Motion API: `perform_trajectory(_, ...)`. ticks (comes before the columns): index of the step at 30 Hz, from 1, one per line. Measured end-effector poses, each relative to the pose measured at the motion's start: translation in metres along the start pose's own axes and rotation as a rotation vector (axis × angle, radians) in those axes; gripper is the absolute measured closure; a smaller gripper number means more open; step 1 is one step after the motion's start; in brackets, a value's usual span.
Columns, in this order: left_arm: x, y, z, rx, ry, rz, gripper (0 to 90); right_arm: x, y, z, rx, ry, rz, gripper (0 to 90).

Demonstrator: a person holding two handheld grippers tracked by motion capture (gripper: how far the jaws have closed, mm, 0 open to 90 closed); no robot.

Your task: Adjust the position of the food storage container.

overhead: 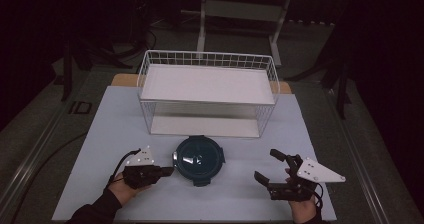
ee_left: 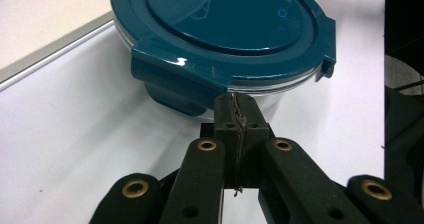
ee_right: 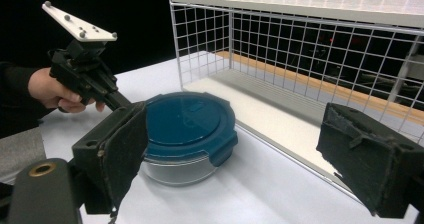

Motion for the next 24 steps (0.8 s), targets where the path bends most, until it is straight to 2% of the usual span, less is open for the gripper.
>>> perform_trajectory(6,-0.006,0.002,-0.004,0.004,-0.001,0.014,90.0,0.001,-0.001,-0.001,-0.002,0.003,-0.005,12.3)
perform_trajectory(9,-0.008,0.005,-0.007,0.008,0.038,0.007,90.0,0.001,0.0,0.0,-0.002,0.003,-0.005,12.4)
perform_trajectory(11,-0.013,0.005,-0.007,0.017,0.023,0.034,90.0,0.001,-0.001,0.0,-0.003,0.003,-0.004,12.4)
perform_trajectory(13,-0.014,0.007,-0.005,0.019,0.008,0.028,89.9,0.001,-0.001,0.0,-0.003,0.005,-0.006,12.4)
perform_trajectory(15,-0.015,0.008,-0.004,0.023,0.012,0.023,89.9,0.001,-0.001,0.0,-0.004,0.006,-0.006,12.4)
perform_trajectory(19,-0.029,0.014,0.0,0.037,0.064,0.029,89.9,0.0,-0.001,-0.001,-0.005,0.009,-0.003,12.4)
perform_trajectory(21,-0.036,0.013,-0.004,0.021,0.077,0.035,89.9,0.0,-0.001,-0.001,-0.005,0.011,-0.004,12.4)
perform_trajectory(24,-0.039,0.011,-0.01,0.009,0.073,0.041,90.0,0.0,-0.001,0.0,-0.005,0.011,-0.004,12.4)
Point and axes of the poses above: each handheld gripper's, and its own axes: z roughly backward along the jaws, y roughly out of its top, x roughly to its right, the point moved 1 cm from there along -z, roughly forward along the jaws, and after that the axes turned 9 degrees about x, right-handed, at the moved point
